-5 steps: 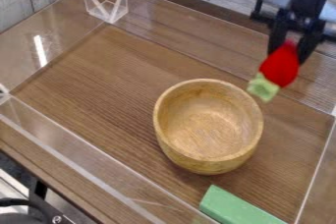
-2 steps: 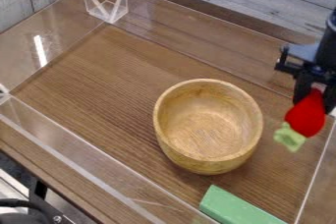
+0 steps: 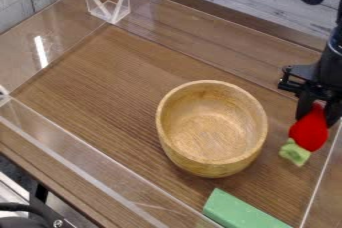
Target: Move the red object to the right side of the table
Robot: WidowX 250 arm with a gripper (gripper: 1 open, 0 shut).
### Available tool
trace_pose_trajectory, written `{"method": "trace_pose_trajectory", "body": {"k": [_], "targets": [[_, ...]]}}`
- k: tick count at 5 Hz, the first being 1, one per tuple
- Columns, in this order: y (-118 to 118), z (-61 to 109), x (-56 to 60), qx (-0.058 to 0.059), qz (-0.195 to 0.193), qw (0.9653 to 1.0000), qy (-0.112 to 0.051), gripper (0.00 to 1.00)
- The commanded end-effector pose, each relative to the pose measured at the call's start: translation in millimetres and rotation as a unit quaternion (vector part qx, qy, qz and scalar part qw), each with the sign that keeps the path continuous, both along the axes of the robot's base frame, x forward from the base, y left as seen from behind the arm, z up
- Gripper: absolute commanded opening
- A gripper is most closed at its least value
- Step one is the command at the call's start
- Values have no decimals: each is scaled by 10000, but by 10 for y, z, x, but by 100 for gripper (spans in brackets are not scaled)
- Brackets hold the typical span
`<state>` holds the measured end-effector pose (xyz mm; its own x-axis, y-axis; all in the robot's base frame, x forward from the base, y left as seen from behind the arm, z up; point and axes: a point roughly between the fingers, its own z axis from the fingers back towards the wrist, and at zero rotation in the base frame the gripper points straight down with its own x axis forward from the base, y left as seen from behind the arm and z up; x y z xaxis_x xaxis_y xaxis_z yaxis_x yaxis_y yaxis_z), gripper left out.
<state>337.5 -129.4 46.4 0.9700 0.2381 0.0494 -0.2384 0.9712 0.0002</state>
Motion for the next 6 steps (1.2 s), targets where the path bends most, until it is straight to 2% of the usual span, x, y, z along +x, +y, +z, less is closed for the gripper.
{"method": "trace_pose_trajectory", "body": {"k": [1,2,3,5,6], "targets": [[193,46,100,-63,43,9998,-186,0],[255,59,173,-59,194,9996,-174,0],[296,140,212,-33,336,9992,-236,0],[437,197,212,-2,207,9994,-281,0],[388,218,185,-12,-58,9996,-271,100]]}}
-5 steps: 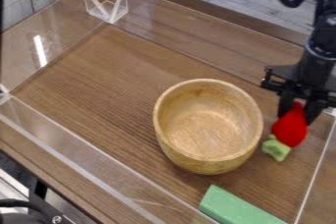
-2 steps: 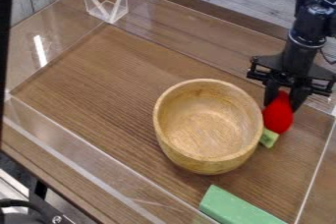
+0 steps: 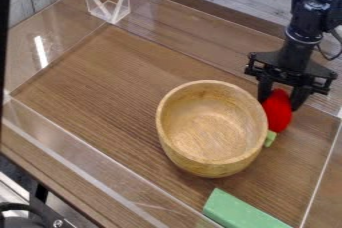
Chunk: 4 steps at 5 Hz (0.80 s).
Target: Move the red object to the right side of the table
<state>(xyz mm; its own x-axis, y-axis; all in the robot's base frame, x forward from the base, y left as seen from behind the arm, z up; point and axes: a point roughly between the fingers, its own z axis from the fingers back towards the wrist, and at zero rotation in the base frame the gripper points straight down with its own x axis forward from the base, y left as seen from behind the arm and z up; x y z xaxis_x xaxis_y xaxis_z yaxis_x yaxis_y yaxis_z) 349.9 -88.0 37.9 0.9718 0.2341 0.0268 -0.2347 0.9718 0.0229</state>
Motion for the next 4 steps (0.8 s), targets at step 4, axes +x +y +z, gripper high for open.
{"method": "trace_pose_trajectory", "body": {"k": [4], "targets": [[-231,481,195,-127,-402,9976,-558,100]]}}
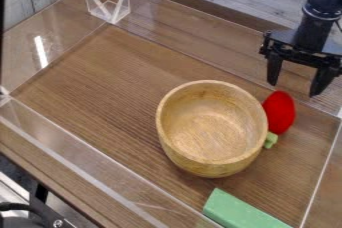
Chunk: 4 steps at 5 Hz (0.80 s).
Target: Move the red object to the right side of the table
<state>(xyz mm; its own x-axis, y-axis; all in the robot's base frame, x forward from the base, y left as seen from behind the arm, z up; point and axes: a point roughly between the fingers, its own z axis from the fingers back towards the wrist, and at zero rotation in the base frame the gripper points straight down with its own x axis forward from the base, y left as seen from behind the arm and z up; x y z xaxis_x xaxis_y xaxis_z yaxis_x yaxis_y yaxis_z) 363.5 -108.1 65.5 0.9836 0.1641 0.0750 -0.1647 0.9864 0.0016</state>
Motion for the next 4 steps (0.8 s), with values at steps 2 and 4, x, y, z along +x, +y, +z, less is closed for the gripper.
{"method": "trace_pose_trajectory", "body": {"k": [2,4], "targets": [[79,317,80,-79,-566,9976,-380,100],[581,892,89,5,-572,9950,-813,100]]}}
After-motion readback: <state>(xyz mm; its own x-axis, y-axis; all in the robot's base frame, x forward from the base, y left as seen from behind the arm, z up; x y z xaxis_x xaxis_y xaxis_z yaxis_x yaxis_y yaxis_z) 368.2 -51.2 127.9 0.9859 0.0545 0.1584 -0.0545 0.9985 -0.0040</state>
